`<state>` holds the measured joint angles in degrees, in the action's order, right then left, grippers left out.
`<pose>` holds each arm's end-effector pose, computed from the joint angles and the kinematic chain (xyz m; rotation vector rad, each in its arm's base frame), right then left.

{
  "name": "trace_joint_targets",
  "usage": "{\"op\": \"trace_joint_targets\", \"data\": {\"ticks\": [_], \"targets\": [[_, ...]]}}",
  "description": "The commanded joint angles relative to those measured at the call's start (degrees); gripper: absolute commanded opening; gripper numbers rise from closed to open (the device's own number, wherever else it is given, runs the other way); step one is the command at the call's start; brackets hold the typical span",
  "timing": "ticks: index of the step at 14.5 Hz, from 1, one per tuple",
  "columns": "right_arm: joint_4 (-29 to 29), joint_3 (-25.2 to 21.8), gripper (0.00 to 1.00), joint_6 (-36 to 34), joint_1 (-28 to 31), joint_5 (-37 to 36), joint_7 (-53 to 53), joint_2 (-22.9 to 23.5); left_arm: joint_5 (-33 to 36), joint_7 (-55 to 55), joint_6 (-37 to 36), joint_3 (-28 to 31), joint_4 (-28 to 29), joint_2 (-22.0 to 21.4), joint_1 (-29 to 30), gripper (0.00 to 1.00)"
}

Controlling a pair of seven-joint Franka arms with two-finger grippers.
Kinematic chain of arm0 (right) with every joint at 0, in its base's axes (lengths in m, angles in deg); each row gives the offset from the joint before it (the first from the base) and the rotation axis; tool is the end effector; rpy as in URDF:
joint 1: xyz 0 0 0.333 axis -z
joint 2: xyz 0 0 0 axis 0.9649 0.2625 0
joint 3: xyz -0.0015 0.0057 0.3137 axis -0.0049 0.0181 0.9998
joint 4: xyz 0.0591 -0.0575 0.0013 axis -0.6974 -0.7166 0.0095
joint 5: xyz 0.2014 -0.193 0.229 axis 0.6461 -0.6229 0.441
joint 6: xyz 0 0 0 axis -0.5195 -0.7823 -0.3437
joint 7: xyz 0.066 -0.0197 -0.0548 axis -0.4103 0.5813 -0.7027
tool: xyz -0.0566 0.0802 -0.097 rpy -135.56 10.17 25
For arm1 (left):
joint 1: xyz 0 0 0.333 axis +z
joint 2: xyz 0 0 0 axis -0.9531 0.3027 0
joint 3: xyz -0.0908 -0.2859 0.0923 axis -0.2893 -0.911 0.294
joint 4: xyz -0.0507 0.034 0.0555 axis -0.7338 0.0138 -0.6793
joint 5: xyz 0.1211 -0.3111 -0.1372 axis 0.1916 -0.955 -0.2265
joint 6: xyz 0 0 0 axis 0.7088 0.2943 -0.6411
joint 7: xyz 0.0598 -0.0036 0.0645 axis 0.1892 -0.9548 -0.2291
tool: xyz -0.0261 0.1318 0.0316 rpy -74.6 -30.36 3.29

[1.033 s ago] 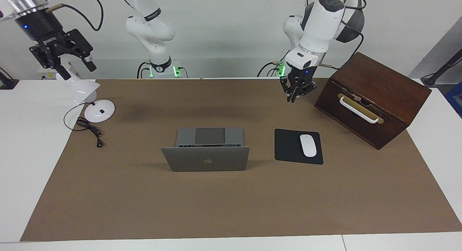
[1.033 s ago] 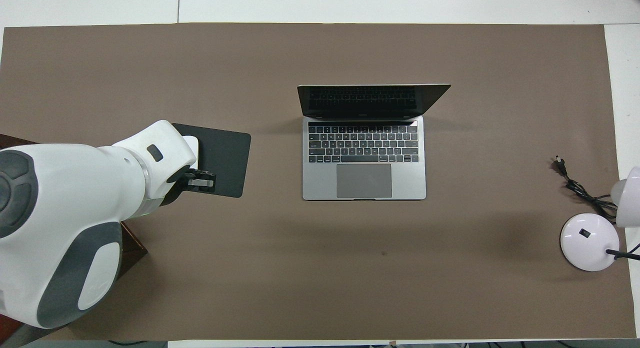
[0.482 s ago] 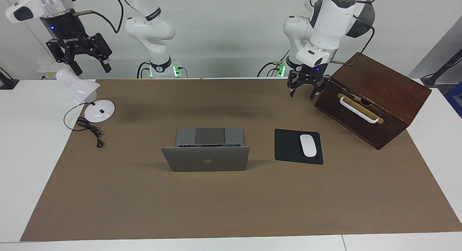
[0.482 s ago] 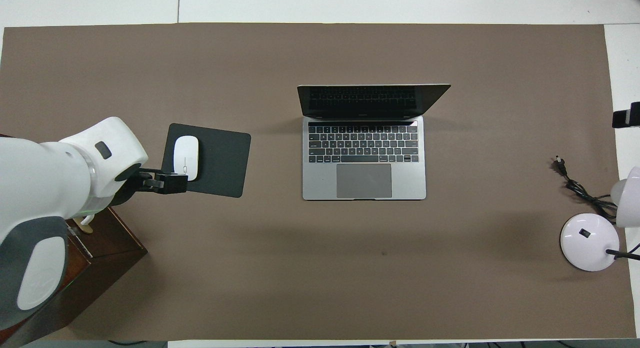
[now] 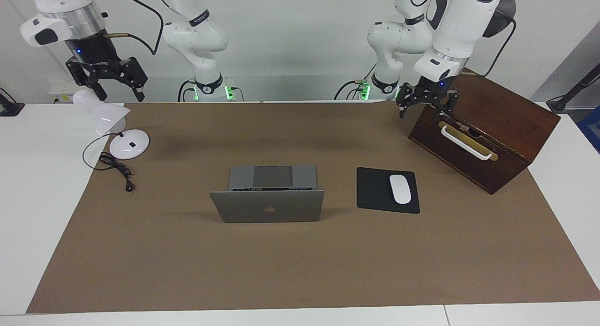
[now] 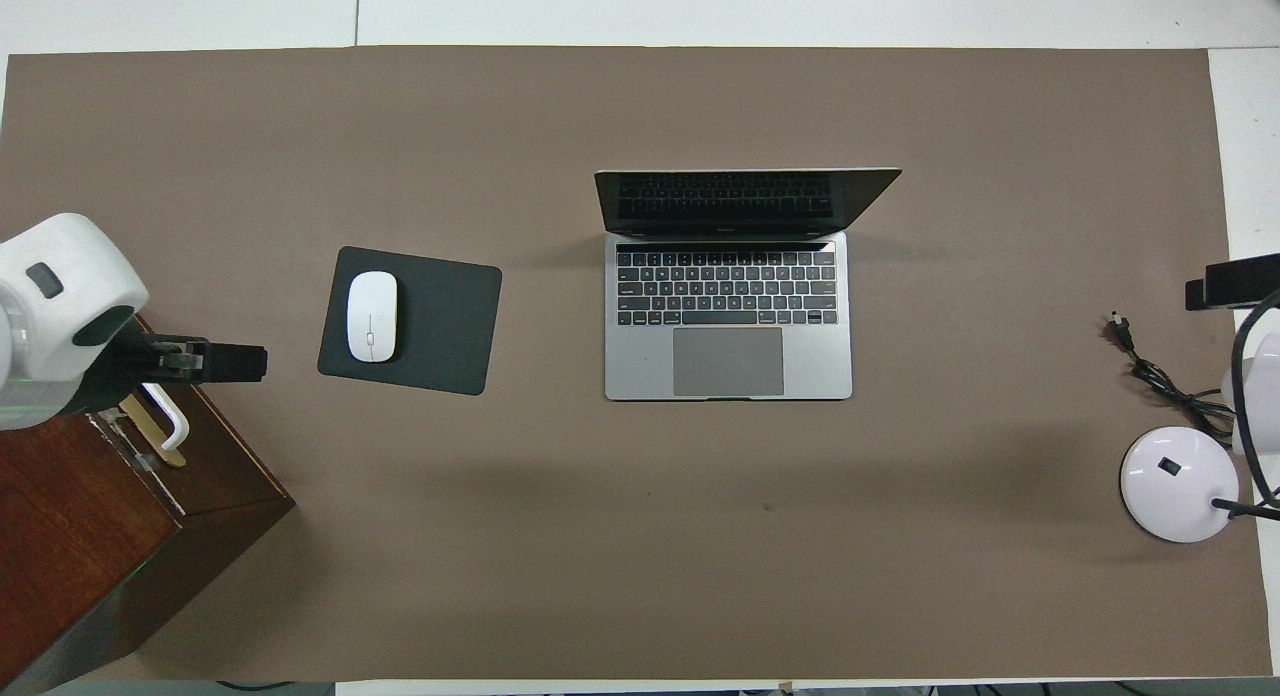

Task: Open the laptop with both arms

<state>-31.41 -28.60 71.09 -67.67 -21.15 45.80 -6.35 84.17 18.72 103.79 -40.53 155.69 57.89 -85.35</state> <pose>0.4839 -0.0377 0.6114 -3.1110 0.1147 -0.0781 0.4536 -0.0643 0.5531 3.0845 -0.1854 0.1249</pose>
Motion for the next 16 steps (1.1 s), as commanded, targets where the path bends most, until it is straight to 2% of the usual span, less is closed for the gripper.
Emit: {"op": "trace_joint_targets", "data": {"ticks": [1, 5, 8, 12, 16], "targets": [[-5.42, 0.49, 1.0, 2.16, 0.27, -0.92, -0.04, -2.94, 0.95, 0.03, -1.95, -0.54, -1.08, -0.36, 3.47, 1.0], [-8.85, 0.49, 1.0, 5.94, -0.96, -0.57, 3.22, -3.21, 0.95, -0.49, -1.43, -0.54, -2.22, -0.45, 9.01, 1.0], [-9.91, 0.49, 1.0, 6.91, -1.23, -0.57, 2.96, -3.3, 0.95, -0.49, -1.08, -0.54, -3.27, -0.1, 9.9, 1.0], [-9.21, 0.49, 1.0, 7.18, -3.94, -0.31, 3.74, -3.13, 0.86, -0.32, -2.74, -0.54, -8.62, 2.71, 9.9, 1.0], [-9.12, 0.84, 1.0, 8.41, -5.01, -0.22, 4.01, -3.12, 0.24, -0.23, -9.93, -0.54, -16.79, 6.57, 9.9, 1.0]]}}
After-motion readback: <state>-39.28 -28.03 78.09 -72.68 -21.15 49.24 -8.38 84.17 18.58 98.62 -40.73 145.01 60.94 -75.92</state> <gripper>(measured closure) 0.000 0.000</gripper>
